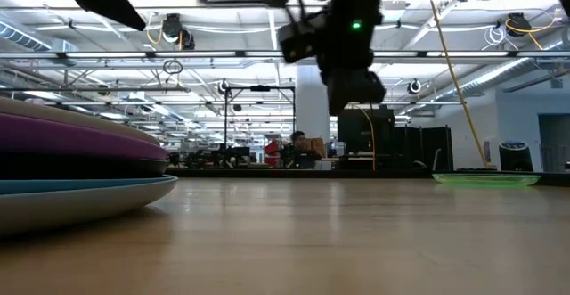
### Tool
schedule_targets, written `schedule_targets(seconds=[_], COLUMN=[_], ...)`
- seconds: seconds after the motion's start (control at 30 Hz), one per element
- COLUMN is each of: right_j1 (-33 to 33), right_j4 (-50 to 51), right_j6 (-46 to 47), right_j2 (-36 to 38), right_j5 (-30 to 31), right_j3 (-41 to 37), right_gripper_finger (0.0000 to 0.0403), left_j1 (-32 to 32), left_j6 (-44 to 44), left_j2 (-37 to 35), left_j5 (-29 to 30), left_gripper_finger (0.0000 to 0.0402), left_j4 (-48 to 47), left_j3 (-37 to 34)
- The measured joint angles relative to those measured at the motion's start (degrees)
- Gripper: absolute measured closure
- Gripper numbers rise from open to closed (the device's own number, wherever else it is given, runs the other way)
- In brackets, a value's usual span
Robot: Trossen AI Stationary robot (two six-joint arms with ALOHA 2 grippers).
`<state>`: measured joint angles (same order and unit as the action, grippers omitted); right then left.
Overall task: Stack plastic plates
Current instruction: Stack the green plate on the pink plate
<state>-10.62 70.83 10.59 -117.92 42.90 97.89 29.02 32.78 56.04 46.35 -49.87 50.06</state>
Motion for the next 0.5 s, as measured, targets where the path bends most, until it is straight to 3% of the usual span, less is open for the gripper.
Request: schedule_targets(seconds=[0.23,0.33,0.5], right_j1=[4.75,7.77,12.8], right_j4=[-27.17,-30.75,-25.34], right_j6=[-4.23,2.57,22.44], right_j2=[20.27,27.68,37.31], right_j5=[-11.17,-13.75,-17.54], right_j3=[-26.51,-34.07,-40.63], right_gripper_finger=[0.0401,0.0401,0.0401], left_j1=[-0.12,-0.12,-0.12], left_j6=[-1.24,-2.61,-5.73], left_j2=[4.09,5.46,6.51], left_j5=[0.19,0.88,3.65], left_gripper_finger=[0.0355,0.0355,0.0355], left_j4=[0.01,0.07,0.27], left_j3=[0.0,0.0,0.0])
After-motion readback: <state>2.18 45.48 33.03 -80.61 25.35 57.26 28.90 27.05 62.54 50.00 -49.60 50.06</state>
